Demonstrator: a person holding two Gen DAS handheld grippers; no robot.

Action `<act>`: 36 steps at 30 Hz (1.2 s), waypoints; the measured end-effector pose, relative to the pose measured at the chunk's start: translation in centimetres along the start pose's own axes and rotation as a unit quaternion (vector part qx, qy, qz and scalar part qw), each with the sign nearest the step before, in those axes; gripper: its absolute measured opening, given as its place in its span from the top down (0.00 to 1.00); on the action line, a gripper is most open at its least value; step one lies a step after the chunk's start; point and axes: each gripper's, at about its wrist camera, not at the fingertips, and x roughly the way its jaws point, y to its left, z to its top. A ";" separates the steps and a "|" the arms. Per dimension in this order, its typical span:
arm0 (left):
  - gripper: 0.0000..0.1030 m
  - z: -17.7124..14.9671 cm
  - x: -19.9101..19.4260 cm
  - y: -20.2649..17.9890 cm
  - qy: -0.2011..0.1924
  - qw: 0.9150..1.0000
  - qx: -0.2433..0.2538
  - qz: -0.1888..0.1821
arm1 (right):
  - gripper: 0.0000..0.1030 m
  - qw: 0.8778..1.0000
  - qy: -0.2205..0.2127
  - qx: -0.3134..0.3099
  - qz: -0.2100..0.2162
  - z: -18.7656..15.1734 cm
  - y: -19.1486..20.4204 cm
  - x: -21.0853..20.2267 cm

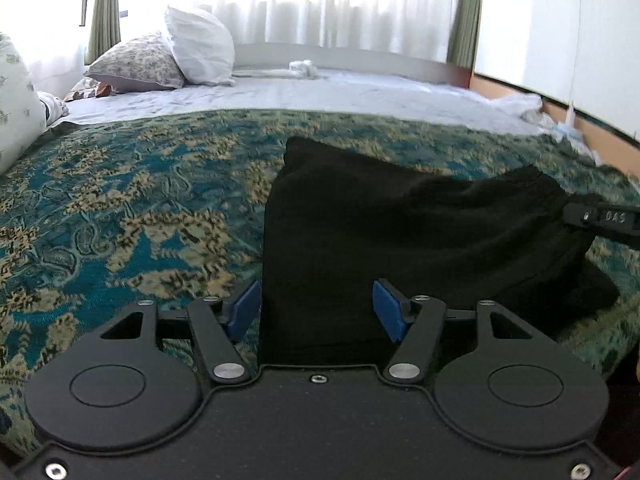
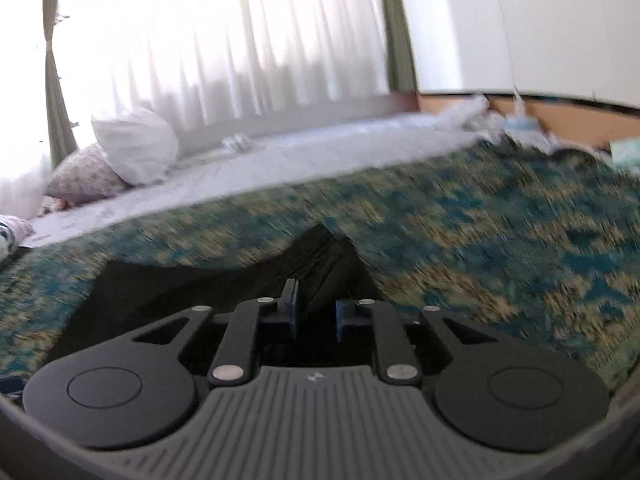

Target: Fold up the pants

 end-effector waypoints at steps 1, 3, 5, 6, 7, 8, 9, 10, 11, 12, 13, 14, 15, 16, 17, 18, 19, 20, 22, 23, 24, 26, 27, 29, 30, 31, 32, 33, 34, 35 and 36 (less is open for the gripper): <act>0.41 -0.3 0.0 -0.2 0.006 1.000 0.004 0.003 | 0.77 1.000 0.010 0.000 -0.005 -0.5 -0.5 0.4; 0.41 -0.8 -0.1 -0.2 0.013 1.000 0.001 0.000 | 0.73 1.000 0.016 -0.006 -0.011 -1.2 -1.2 0.8; 0.41 -0.7 -0.5 0.1 0.013 1.000 -0.005 -0.007 | 0.70 1.000 0.018 -0.004 -0.007 -1.6 -1.6 0.6; 0.42 -0.1 -0.7 0.3 0.006 1.000 -0.002 -0.005 | 0.70 1.000 0.018 -0.009 -0.008 -1.7 -1.7 0.5; 0.45 0.7 -0.8 0.3 -0.007 1.000 0.005 -0.002 | 0.70 1.000 0.017 -0.014 -0.008 -1.8 -1.7 0.4; 0.49 1.6 -0.8 0.3 -0.022 1.000 0.016 -0.001 | 0.68 1.000 0.017 -0.017 -0.007 -1.9 -1.7 0.5; 0.53 2.7 -0.8 0.3 -0.035 0.999 0.027 -0.004 | 0.67 1.000 0.016 -0.019 -0.009 -1.9 -1.8 0.5; 0.61 4.0 -0.4 0.3 -0.041 0.998 0.036 -0.012 | 0.62 1.000 0.015 -0.023 -0.014 -1.8 -1.8 0.5; 0.67 5.1 0.1 0.2 -0.040 0.998 0.042 -0.024 | 0.46 0.999 0.010 -0.029 -0.023 -1.7 -1.6 0.3; 0.70 6.4 1.0 0.2 -0.035 0.997 0.043 -0.044 | 0.42 0.999 0.000 -0.038 -0.027 -1.5 -1.2 -0.3; 0.75 7.4 1.9 0.3 -0.029 0.997 0.041 -0.061 | 0.33 0.998 -0.017 -0.051 -0.032 -1.2 -0.7 -1.0; 0.79 8.3 3.0 0.3 -0.022 0.996 0.037 -0.073 | 0.28 0.996 -0.037 -0.066 -0.040 -0.8 -0.3 -1.6; 0.79 9.2 4.5 0.4 -0.015 0.997 0.030 -0.074 | 0.27 0.995 -0.051 -0.077 -0.042 -0.4 0.0 -1.9; 0.79 9.8 5.8 0.3 -0.006 0.997 0.028 -0.073 | 0.27 0.994 -0.064 -0.086 -0.038 0.2 0.4 -2.3; 0.80 10.3 7.3 0.4 0.004 0.997 0.026 -0.069 | 0.27 0.993 -0.071 -0.089 -0.026 0.9 0.6 -2.5; 0.80 10.7 8.7 0.5 0.012 0.998 0.022 -0.062 | 0.30 0.994 -0.067 -0.089 -0.009 1.6 0.9 -2.2; 0.81 10.8 10.2 0.5 0.021 0.998 0.024 -0.056 | 0.43 0.994 -0.059 -0.091 0.007 2.2 1.2 -1.7; 0.82 10.8 11.5 0.5 0.026 0.998 0.026 -0.044 | 0.51 0.994 -0.043 -0.098 0.023 2.9 1.8 -0.8; 0.81 10.3 13.5 0.5 0.034 0.999 0.015 -0.028 | 0.60 0.992 -0.005 -0.121 0.043 4.0 2.8 1.5; 0.81 9.9 14.2 0.6 0.037 0.999 0.006 -0.028 | 0.63 0.991 0.012 -0.125 0.054 4.3 3.2 2.8; 0.81 9.7 14.5 0.7 0.035 0.999 0.001 -0.026 | 0.64 0.990 0.023 -0.124 0.059 4.4 3.5 3.8; 0.77 9.4 14.8 0.6 0.026 0.999 -0.010 -0.027 | 0.65 0.989 0.042 -0.124 0.065 4.6 4.0 5.8; 0.74 9.2 14.8 0.4 0.022 0.999 -0.013 -0.031 | 0.65 0.989 0.046 -0.127 0.066 4.3 4.1 6.4; 0.67 9.0 15.2 -0.1 0.018 0.999 0.003 -0.031 | 0.59 0.987 0.052 -0.141 0.061 3.9 4.6 7.6; 0.67 9.0 15.4 -0.3 0.020 0.999 0.008 -0.026 | 0.56 0.986 0.055 -0.148 0.057 3.6 4.7 7.9; 0.67 9.2 15.6 -0.5 0.022 0.999 0.013 -0.022 | 0.53 0.985 0.058 -0.154 0.053 3.3 4.8 8.1; 0.66 9.4 15.7 -0.7 0.025 0.999 0.017 -0.019 | 0.53 0.984 0.061 -0.162 0.048 2.9 5.0 8.5; 0.65 9.6 15.7 -0.9 0.029 0.999 0.021 -0.017 | 0.53 0.983 0.059 -0.169 0.044 2.7 5.1 8.8; 0.63 9.7 15.6 -1.1 0.029 0.999 0.021 -0.017 | 0.53 0.982 0.055 -0.175 0.041 2.5 5.2 9.0; 0.59 9.6 15.5 -1.1 0.027 0.999 0.016 -0.021 | 0.53 0.982 0.052 -0.178 0.039 2.3 5.3 9.0; 0.58 9.4 15.4 -0.9 0.021 0.999 0.014 -0.028 | 0.53 0.983 0.048 -0.176 0.039 2.2 5.3 9.0</act>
